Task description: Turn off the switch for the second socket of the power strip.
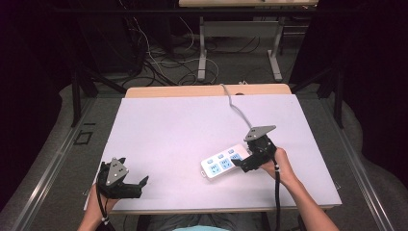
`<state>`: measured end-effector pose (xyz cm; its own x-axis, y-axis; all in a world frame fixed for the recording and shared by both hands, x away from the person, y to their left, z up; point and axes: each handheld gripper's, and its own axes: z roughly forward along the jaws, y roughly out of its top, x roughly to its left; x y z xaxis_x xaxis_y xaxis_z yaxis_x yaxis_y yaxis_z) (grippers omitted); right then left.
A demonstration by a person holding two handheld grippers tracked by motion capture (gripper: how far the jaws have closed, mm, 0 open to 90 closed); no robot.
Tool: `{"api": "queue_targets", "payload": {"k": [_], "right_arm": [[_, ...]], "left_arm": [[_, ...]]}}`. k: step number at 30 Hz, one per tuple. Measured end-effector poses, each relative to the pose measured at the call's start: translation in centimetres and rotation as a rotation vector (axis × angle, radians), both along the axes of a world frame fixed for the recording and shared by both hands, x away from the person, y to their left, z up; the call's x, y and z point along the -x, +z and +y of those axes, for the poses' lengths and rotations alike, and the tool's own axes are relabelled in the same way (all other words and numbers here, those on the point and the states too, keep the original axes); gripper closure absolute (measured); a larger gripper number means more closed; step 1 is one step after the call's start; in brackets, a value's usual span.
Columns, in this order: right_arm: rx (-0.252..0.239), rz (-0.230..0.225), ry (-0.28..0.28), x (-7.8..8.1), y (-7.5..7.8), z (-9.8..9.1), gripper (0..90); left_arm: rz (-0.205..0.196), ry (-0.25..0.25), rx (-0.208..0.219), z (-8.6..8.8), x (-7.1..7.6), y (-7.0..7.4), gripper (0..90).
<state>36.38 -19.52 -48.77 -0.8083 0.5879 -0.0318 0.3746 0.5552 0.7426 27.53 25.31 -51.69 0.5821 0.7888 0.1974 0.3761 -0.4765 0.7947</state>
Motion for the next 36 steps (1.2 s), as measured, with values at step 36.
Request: {"api": "queue_targets", "payload": {"k": [36], "right_arm": [[-0.015,-0.007,-0.138,4.0,-1.1,-6.6,0.0]], "left_arm": [[0.002,-0.001,0.013,-0.2,0.0,-0.1,0.1]]}}
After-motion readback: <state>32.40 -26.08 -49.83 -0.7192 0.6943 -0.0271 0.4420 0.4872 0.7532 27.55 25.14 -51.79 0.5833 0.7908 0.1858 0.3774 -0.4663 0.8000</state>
